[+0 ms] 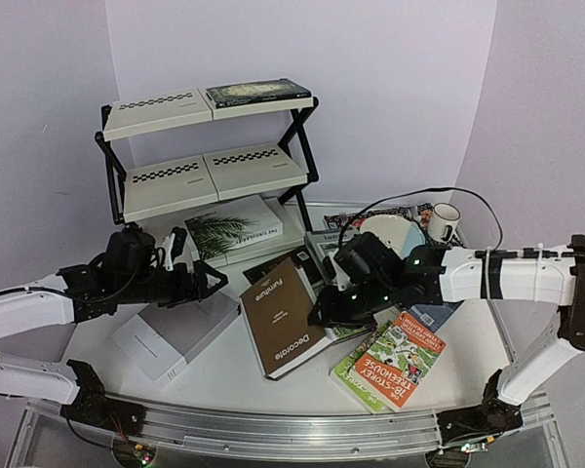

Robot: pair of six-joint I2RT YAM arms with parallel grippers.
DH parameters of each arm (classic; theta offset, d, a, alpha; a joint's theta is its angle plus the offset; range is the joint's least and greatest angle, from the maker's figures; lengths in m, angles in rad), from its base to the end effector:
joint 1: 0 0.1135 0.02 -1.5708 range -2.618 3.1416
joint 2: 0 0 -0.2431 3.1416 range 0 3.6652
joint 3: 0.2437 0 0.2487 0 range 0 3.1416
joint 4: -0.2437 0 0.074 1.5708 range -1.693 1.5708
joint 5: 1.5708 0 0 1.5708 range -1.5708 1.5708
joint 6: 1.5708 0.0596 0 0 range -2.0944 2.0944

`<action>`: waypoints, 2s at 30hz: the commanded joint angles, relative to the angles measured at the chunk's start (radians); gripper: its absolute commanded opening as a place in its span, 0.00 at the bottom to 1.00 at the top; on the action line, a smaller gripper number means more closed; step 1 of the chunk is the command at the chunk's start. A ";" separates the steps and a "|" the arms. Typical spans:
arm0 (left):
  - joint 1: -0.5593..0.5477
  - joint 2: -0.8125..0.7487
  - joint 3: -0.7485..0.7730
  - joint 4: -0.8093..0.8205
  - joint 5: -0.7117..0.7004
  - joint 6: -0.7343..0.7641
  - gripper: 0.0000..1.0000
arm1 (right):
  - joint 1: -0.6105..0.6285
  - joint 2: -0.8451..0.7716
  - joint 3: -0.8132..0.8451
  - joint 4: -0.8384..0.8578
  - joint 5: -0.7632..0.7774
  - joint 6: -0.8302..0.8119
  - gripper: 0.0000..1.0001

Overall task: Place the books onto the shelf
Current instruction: Pick up the book from the book pile, then pass from the right arm to the left

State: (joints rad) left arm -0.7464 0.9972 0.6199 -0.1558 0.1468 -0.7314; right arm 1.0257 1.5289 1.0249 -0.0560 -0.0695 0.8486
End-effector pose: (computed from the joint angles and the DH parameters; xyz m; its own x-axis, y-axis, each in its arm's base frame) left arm 0.1769 -0.1755 0.2170 -0.7881 -0.1711 -0.5913 0.3196 0.7073 -0.6306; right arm 0.1848 0.3127 0.2215 -0.8450 0.0501 -0.5324 -0.3774 0.6495 0.6601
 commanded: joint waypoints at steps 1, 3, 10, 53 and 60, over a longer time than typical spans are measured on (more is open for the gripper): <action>0.055 0.063 0.094 -0.010 0.115 0.142 0.99 | -0.059 -0.068 0.132 -0.235 -0.083 -0.189 0.20; 0.072 0.098 0.116 0.028 0.173 0.193 0.99 | -0.088 -0.080 0.151 -0.256 -0.163 -0.238 0.20; 0.127 0.201 0.213 0.089 0.405 0.369 1.00 | -0.186 -0.111 0.220 -0.307 -0.383 -0.356 0.25; 0.262 0.376 0.299 0.145 1.069 0.100 0.74 | -0.204 -0.060 0.395 -0.314 -0.525 -0.578 0.26; 0.262 0.337 0.271 0.145 1.065 0.089 0.49 | -0.218 -0.016 0.428 -0.315 -0.484 -0.598 0.30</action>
State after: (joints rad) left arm -0.4809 1.3858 0.9035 -0.0397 1.1849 -0.6250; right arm 0.8182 1.4807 1.3935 -0.4032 -0.5755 0.2784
